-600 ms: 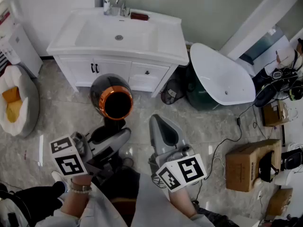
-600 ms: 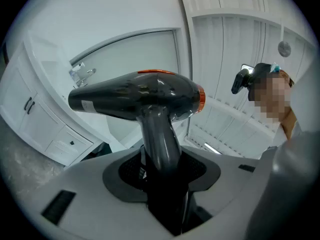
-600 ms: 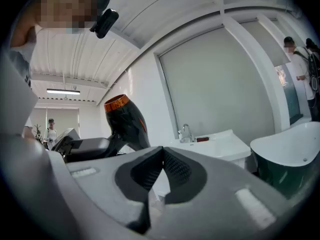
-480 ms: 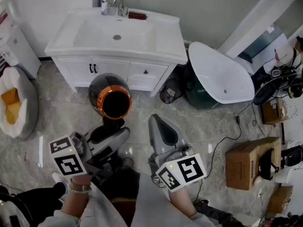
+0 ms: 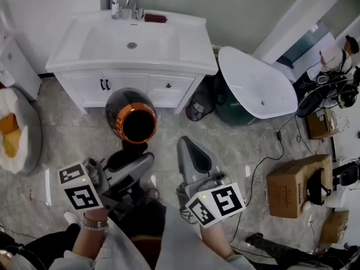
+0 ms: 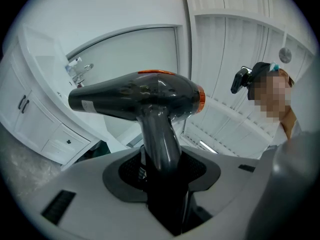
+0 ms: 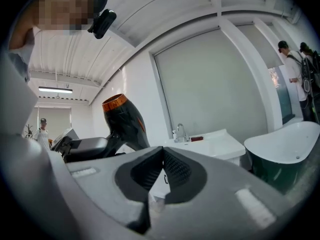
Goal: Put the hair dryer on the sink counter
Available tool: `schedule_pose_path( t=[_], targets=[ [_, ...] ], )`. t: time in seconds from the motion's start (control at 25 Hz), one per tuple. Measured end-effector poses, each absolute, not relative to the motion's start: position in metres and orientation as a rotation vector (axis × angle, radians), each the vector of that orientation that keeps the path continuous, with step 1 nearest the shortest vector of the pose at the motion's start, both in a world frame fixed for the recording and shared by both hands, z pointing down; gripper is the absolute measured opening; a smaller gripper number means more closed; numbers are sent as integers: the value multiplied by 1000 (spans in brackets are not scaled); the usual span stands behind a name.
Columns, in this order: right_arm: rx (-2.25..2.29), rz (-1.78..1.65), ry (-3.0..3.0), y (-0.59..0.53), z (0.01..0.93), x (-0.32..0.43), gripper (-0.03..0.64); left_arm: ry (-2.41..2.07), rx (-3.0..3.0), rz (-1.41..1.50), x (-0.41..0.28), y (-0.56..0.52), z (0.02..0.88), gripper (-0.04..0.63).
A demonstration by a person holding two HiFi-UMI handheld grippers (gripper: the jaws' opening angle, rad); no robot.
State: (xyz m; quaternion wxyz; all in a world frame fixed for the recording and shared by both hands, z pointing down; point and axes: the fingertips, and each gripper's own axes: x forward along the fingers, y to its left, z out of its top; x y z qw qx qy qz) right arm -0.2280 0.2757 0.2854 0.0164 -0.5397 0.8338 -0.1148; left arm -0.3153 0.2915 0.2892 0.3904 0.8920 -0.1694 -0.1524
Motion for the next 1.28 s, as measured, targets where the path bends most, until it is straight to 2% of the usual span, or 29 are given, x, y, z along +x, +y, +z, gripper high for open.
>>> schedule_pose_path(
  t=[0.72,1.0,1.28],
  targets=[
    [-1823,-281,2511,253,274,-255,-2,-321,2316,-335,-349,264,289,179],
    [-1859,-290,2490,251,281,-241,-3,-287,2306,-317,-333,257,294,179],
    [-1857,-302,2477,253,288,-197,-3,-299,2316,-306,-289,255,298,179]
  ],
)
